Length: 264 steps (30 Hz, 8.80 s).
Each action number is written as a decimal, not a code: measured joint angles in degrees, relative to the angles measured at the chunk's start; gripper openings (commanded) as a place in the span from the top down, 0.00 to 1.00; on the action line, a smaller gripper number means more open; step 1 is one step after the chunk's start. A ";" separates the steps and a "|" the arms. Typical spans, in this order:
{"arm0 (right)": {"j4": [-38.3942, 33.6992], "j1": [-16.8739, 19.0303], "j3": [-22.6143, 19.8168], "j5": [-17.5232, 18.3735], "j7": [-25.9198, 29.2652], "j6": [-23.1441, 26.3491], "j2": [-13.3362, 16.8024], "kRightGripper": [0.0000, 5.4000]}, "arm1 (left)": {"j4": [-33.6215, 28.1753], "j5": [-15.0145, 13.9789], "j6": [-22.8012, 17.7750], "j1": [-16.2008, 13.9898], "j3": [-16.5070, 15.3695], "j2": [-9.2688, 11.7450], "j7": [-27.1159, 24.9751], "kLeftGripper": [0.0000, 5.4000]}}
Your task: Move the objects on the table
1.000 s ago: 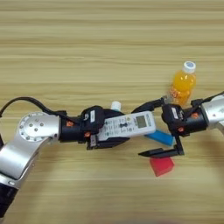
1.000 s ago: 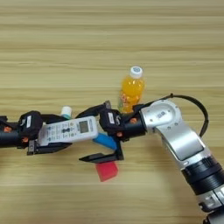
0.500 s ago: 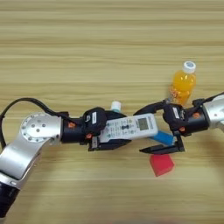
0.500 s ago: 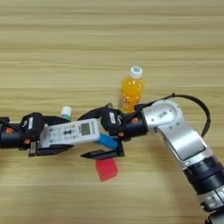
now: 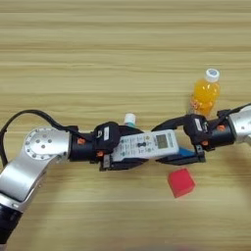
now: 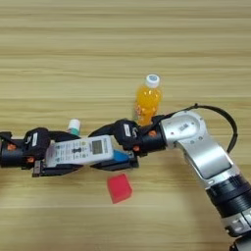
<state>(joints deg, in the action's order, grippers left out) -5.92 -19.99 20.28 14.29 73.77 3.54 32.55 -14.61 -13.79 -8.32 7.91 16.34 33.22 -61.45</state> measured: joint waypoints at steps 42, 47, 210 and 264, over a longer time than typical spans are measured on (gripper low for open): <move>0.14 0.09 0.80 -0.06 0.26 -0.28 -0.02 0.46 | 1.11 0.54 0.93 -0.01 -0.64 -0.14 1.46 0.00; 1.97 0.09 0.80 0.04 0.38 -0.57 -0.72 0.46 | 0.59 -0.04 1.00 -0.02 -1.14 -0.05 1.36 0.00; 6.19 2.50 -19.74 -3.10 -41.76 6.20 -12.69 0.34 | 38.33 14.22 43.91 2.58 -22.18 -28.20 63.58 0.00; -0.73 6.10 3.17 5.17 -10.99 1.77 -16.31 0.34 | 37.33 14.24 44.15 2.85 -22.03 -29.24 63.99 0.00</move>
<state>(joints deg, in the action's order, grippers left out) -6.66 -13.88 23.46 19.46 62.77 5.30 16.24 22.72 0.45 35.83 10.75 -5.69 3.98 2.54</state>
